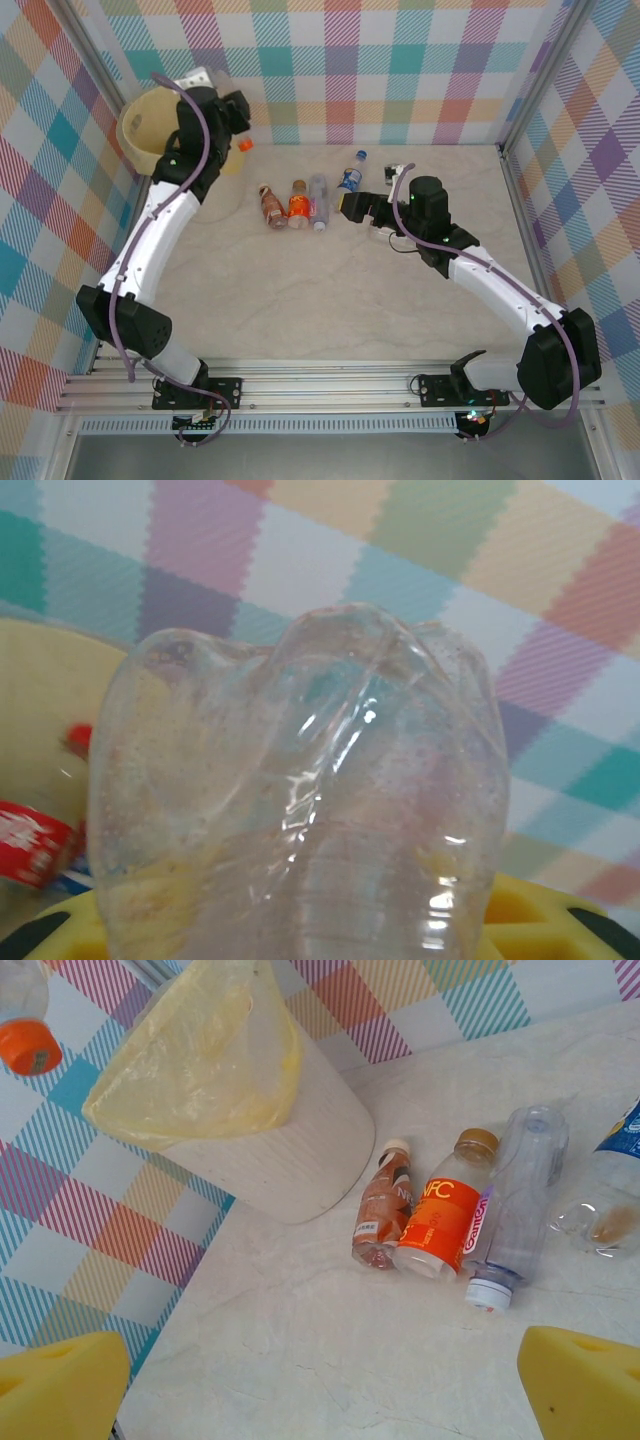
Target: Put the plastic bottles in the bin
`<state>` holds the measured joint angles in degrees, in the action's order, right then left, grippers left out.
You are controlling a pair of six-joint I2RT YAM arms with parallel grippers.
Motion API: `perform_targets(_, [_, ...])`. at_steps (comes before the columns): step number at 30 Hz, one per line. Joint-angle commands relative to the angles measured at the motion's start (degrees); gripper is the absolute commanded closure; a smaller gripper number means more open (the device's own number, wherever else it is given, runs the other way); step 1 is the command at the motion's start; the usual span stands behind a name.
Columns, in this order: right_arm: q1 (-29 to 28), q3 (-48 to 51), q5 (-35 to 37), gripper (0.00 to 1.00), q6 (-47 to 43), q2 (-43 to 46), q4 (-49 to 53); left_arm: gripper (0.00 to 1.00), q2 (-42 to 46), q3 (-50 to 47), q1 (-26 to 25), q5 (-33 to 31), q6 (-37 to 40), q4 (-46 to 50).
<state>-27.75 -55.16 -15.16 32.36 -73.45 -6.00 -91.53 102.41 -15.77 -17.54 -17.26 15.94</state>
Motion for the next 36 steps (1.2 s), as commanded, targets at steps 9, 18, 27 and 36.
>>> perform_targets(9, [0.15,-2.19,0.07,0.0,0.43,-0.85,-1.16,0.59,-7.85,10.61,12.22,-0.86,6.0,-0.52])
perform_targets(18, [0.15,-1.5,0.99,0.0,0.34,-0.06,0.31,0.59,-16.13,15.08,16.99,5.17,10.67,1.98])
perform_targets(27, [0.15,-1.88,3.23,0.0,-0.42,1.49,3.03,0.53,-22.54,19.27,17.26,11.66,10.35,8.02])
perform_targets(36, [0.15,-2.93,3.3,0.0,-1.51,1.17,4.85,0.38,-24.37,22.17,17.22,25.23,7.48,13.65])
